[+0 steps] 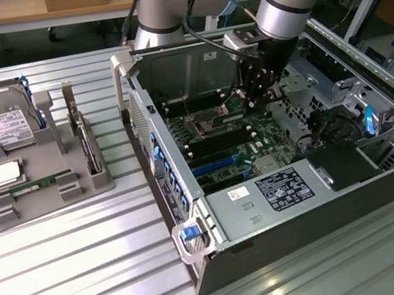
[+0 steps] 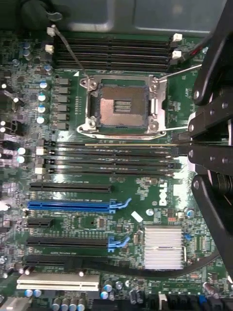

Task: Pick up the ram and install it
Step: 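Insert the ram into the slot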

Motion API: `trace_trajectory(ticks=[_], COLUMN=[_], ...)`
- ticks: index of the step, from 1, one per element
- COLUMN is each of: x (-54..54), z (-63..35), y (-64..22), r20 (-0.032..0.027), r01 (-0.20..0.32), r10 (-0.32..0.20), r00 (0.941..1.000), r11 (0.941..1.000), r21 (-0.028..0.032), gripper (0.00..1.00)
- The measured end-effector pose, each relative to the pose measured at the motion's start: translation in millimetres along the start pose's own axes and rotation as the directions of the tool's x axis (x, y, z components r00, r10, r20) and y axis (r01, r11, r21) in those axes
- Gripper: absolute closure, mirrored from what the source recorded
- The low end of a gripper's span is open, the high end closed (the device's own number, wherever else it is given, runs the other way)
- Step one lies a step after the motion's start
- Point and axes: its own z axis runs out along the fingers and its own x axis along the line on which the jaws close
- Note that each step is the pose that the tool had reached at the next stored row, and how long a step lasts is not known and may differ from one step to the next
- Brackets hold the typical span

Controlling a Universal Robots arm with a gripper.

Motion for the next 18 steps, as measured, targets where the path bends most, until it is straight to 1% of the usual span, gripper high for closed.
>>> trace_trajectory(ticks=[1, 2, 3, 9, 11, 12, 13, 14, 15, 16, 18], x=[0.1, 0.7, 4.6, 26.6, 28.1, 27.9, 27.9, 27.8, 27.8, 27.7, 25.4], z=[0.9, 1.5, 2.4, 3.8, 5.3, 6.9, 7.5, 8.7, 10.3, 11.1, 12.8], y=[5.1, 8.4, 12.2, 19.2, 29.2, 37.2, 38.8, 41.3, 43.4, 44.0, 43.8], r20=[0.0002, -0.0003, -0.0001, -0.0001, 0.0000, -0.0009, -0.0023, -0.0095, -0.0236, -0.0239, -0.0225], r01=[0.000, 0.000, 0.000, 0.000, 0.000, 0.000, 0.000, -0.001, -0.005, -0.014, -0.035], r10=[0.000, 0.000, 0.000, 0.000, 0.000, 0.000, 0.000, 0.001, 0.005, 0.014, 0.035], r00=[1.0000, 1.0000, 1.0000, 1.0000, 1.0000, 1.0000, 1.0000, 1.0000, 0.9997, 0.9996, 0.9991], r11=[1.0000, 1.0000, 1.0000, 1.0000, 1.0000, 1.0000, 1.0000, 1.0000, 1.0000, 0.9999, 0.9994], r21=[0.0001, 0.0000, 0.0001, 0.0001, 0.0001, 0.0001, 0.0000, -0.0003, -0.0005, 0.0001, 0.0012], gripper=[0.88, 0.88, 0.88, 0.88, 0.88, 0.88, 0.88, 0.88, 0.88, 0.88, 0.88])
